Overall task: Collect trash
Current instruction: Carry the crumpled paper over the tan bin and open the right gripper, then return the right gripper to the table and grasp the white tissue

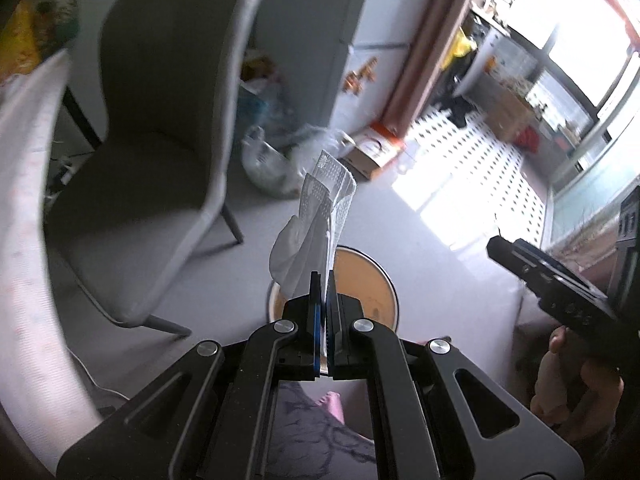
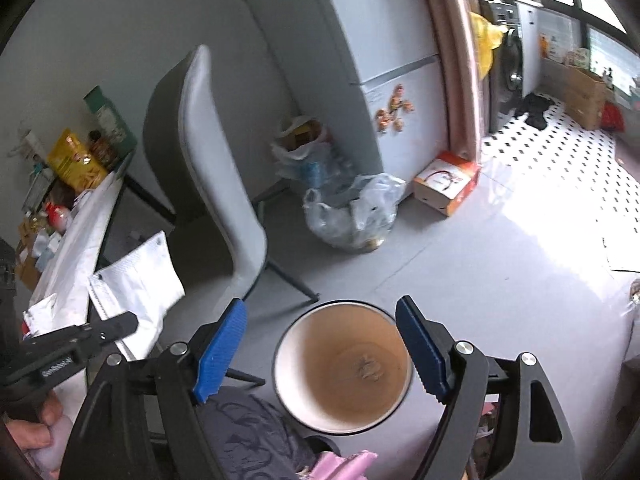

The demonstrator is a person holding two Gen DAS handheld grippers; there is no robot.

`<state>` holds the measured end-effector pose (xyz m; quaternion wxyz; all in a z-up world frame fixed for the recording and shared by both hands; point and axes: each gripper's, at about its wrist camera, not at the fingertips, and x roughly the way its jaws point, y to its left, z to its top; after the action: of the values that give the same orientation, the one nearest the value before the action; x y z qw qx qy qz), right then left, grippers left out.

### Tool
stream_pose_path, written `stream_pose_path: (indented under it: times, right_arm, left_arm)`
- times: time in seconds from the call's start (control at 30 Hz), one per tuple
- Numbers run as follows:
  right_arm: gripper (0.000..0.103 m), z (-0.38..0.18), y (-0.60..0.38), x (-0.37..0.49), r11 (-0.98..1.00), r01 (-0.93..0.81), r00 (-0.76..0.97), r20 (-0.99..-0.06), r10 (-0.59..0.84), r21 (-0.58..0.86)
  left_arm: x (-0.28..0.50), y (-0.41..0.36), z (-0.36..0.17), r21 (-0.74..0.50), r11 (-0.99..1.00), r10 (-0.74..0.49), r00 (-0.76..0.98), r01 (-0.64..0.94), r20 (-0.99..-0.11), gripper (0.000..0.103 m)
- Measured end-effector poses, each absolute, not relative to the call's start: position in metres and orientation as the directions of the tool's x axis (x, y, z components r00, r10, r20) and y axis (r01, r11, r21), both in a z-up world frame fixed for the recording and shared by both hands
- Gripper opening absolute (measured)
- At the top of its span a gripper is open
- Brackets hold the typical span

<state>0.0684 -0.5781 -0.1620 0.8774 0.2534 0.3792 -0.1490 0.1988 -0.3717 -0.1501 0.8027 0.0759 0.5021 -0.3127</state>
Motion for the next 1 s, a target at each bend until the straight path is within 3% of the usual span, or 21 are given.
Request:
stream_pose_path:
  times: [0.53, 0.57, 0.6, 0.63, 0.7, 0.8, 0.9, 1.0]
  right_arm:
    - [0.079, -0.227, -0.612, 0.060, 0.754, 0.543, 0.565, -0.825, -0.001, 0.370]
    - [0.079, -0.228, -0.611, 0.060, 0.753, 0.542, 0.565, -0.825, 0.001, 0.373]
    - [0.079, -0.228, -0.610, 0.061, 0.756, 0.540, 0.565, -0.825, 0.000, 0.369]
    - [0.079, -0.227, -0.608, 0.061, 0.760, 0.537, 0.565, -0.825, -0.002, 0.366]
    - [0.079, -0.225, -0.606, 0.064, 0.768, 0.528, 0.569, -0.822, -0.004, 0.362]
    - [0.079, -0.223, -0.604, 0.065, 0.771, 0.521, 0.577, -0.817, -0.003, 0.365]
    - [0.079, -0.218, -0.600, 0.066, 0.775, 0.510, 0.588, -0.809, 0.002, 0.373]
    - [0.079, -0.212, -0.591, 0.069, 0.789, 0.491, 0.595, -0.804, 0.005, 0.368]
  left_arm:
    - [0.212, -0.430, -0.243, -0.269, 0.784, -0.363, 0.060, 0.560, -0.930, 0.004]
    - [0.214, -0.431, -0.245, -0.284, 0.783, -0.368, 0.045, 0.553, -0.929, 0.008]
    - [0.216, -0.432, -0.247, -0.293, 0.785, -0.371, 0.036, 0.546, -0.928, 0.017]
    - [0.217, -0.431, -0.247, -0.296, 0.790, -0.373, 0.037, 0.538, -0.927, 0.037]
    - [0.219, -0.428, -0.245, -0.300, 0.799, -0.382, 0.054, 0.521, -0.923, 0.062]
    - [0.223, -0.421, -0.237, -0.271, 0.819, -0.360, 0.085, 0.506, -0.929, 0.063]
    - [0.225, -0.411, -0.221, -0.291, 0.816, -0.390, 0.105, 0.499, -0.915, 0.071]
    - [0.227, -0.398, -0.201, -0.321, 0.804, -0.440, 0.138, 0.500, -0.888, 0.072]
